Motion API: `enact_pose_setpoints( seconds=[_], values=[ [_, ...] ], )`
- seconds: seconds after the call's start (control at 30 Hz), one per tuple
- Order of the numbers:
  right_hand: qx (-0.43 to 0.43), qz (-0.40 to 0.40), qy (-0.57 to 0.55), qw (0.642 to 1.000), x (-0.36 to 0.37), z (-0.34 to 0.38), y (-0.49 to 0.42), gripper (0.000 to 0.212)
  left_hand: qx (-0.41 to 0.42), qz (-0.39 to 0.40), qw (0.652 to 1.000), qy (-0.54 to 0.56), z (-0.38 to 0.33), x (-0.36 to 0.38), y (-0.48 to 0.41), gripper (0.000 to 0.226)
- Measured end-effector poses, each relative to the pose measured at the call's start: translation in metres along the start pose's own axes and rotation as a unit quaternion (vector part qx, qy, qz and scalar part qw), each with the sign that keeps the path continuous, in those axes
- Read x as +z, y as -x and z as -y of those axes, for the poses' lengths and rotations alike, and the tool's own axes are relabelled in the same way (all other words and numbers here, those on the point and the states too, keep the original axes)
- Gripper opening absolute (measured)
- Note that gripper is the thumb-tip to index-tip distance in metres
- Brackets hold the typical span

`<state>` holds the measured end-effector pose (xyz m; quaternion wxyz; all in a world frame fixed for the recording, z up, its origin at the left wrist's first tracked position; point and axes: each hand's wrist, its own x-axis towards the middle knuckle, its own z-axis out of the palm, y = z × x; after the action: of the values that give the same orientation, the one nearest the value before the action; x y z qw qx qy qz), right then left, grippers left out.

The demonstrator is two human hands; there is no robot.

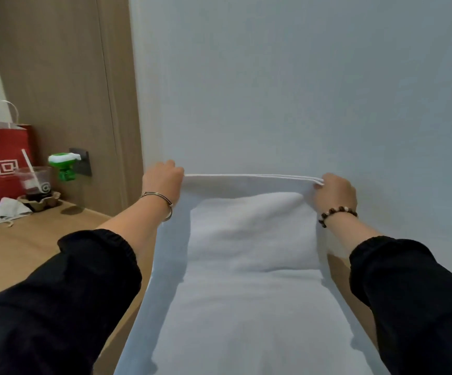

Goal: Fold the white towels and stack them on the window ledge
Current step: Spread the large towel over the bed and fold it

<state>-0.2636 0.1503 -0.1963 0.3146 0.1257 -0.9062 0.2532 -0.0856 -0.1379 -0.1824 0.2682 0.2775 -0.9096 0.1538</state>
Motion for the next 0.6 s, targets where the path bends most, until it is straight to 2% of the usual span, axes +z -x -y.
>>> enact_pose_setpoints(
  seconds=[0.1,0.17,0.23,0.4,0.47,0.53,0.57,0.6],
  values=[
    [0.063,-0.037,-0.181,0.981,0.021,0.002,-0.003,0.02,-0.06,-0.011,0.996,0.07,0.003,0.017,-0.005,0.013],
    [0.085,-0.028,-0.249,0.964,0.032,0.0,0.005,0.016,-0.077,0.031,0.995,0.062,0.004,0.03,0.001,0.023],
    [0.091,-0.006,-0.271,0.958,0.043,-0.003,0.016,0.01,-0.082,0.045,0.993,0.07,0.005,0.043,0.013,0.03],
    [0.1,-0.033,-0.275,0.956,0.05,-0.024,0.036,0.009,-0.127,-0.037,0.971,0.198,0.006,0.061,0.06,0.032],
    [0.101,-0.011,-0.254,0.962,0.044,-0.038,0.048,0.012,-0.129,-0.011,0.954,0.272,0.008,0.064,0.082,0.026],
    [0.083,0.07,-0.231,0.967,0.041,-0.055,0.062,0.013,-0.134,0.067,0.919,0.364,0.01,0.072,0.102,0.02],
    [0.07,0.119,-0.205,0.969,0.042,-0.064,0.07,0.019,-0.163,0.105,0.88,0.433,0.011,0.076,0.111,0.017],
    [0.071,0.167,-0.187,0.965,0.043,-0.071,0.077,0.024,-0.21,0.136,0.823,0.509,0.011,0.078,0.119,0.016]
  ],
)
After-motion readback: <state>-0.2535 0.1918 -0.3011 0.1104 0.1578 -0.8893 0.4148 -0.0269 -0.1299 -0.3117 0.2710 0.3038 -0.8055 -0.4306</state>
